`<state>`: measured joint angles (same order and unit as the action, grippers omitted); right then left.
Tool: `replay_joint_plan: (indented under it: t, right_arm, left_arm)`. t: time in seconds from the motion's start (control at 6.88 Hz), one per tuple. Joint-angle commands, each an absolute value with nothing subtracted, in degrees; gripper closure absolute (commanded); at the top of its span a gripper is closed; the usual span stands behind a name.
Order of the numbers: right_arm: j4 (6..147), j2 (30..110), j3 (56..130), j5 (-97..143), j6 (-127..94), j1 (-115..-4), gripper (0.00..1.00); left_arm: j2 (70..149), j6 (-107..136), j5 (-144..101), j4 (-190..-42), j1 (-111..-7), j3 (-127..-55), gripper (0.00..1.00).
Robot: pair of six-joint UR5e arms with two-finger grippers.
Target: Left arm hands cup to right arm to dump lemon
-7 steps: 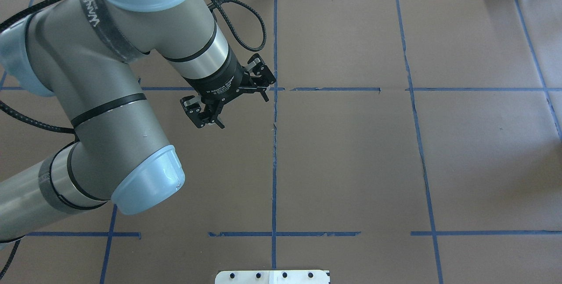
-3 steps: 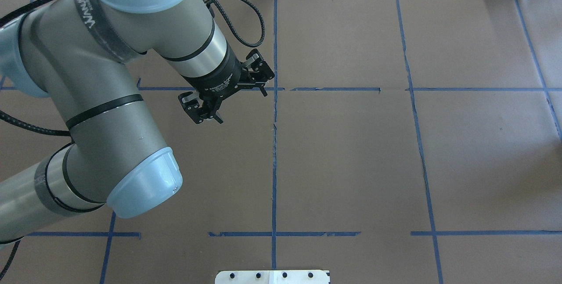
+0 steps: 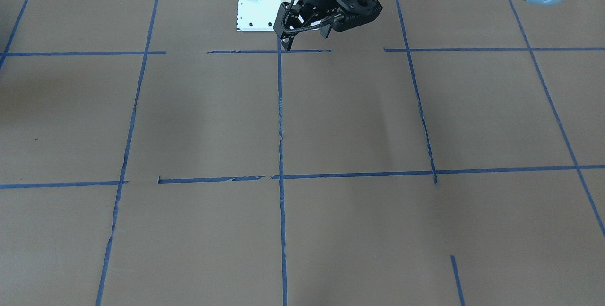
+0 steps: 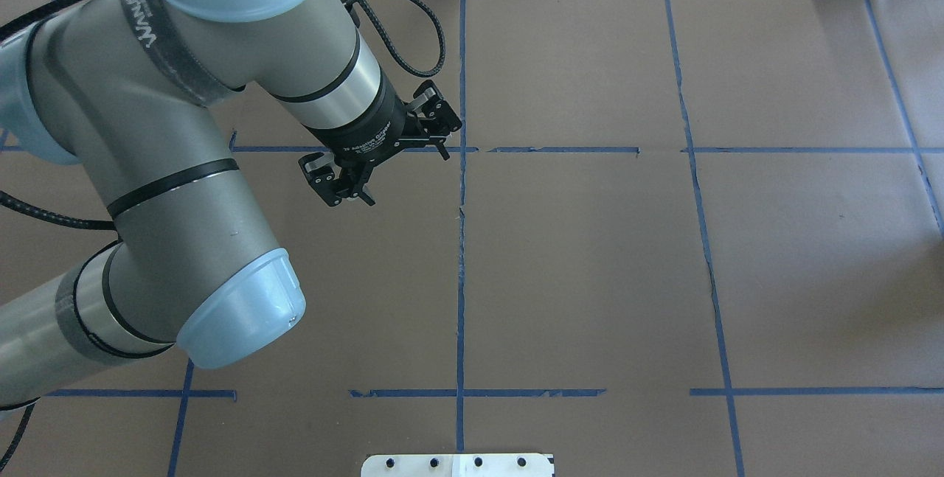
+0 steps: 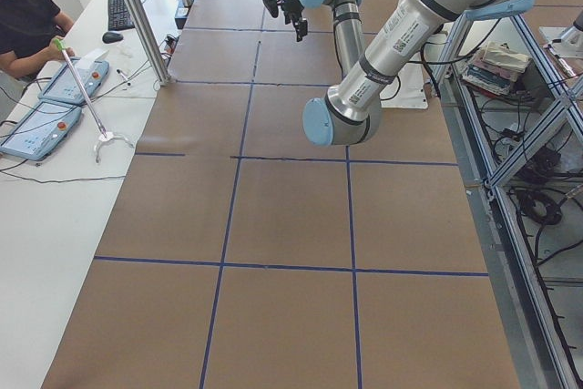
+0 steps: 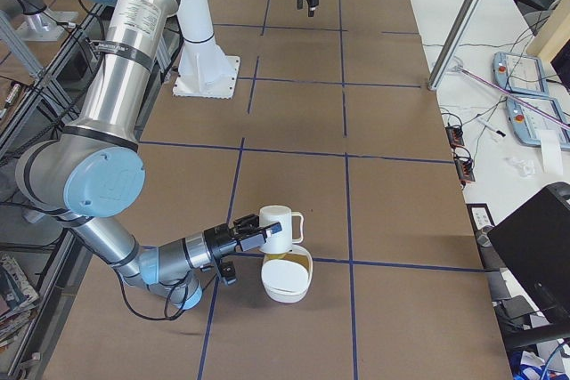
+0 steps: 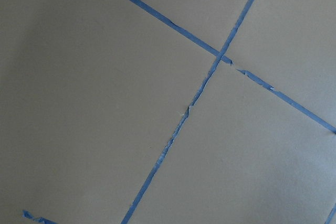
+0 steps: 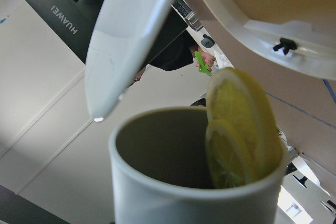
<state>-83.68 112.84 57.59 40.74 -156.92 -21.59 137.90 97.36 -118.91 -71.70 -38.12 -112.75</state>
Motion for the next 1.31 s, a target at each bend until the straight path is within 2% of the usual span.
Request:
replay_joint_plan:
  t: [0.0,0.44,0.58,0.87,1.16]
  right_arm:
    - [-86.99,112.50,57.39,38.33,-159.61,-21.10,0.98]
    - [-86.76,112.41,57.39,37.79,-157.17,-20.74,0.99]
    - [-82.57,111.37,58.26,37.97,-151.41,-20.48,0.99]
    - [-68.28,111.44,66.92,40.50,-145.92,-21.86,0.99]
    - [-50.99,110.23,77.19,54.32,-138.30,-33.86,0.98]
  left_arm:
    - [138.08,97.29,-117.70,-71.28,-38.14,-112.76,0.00]
    - [137.99,96.86,-117.42,-71.28,-38.23,-112.76,0.00]
    - [137.90,96.86,-117.42,-71.28,-38.23,-112.76,0.00]
    - [137.73,96.86,-117.42,-70.50,-38.23,-113.11,0.00]
    - [137.55,96.94,-117.42,-70.31,-38.32,-113.20,0.00]
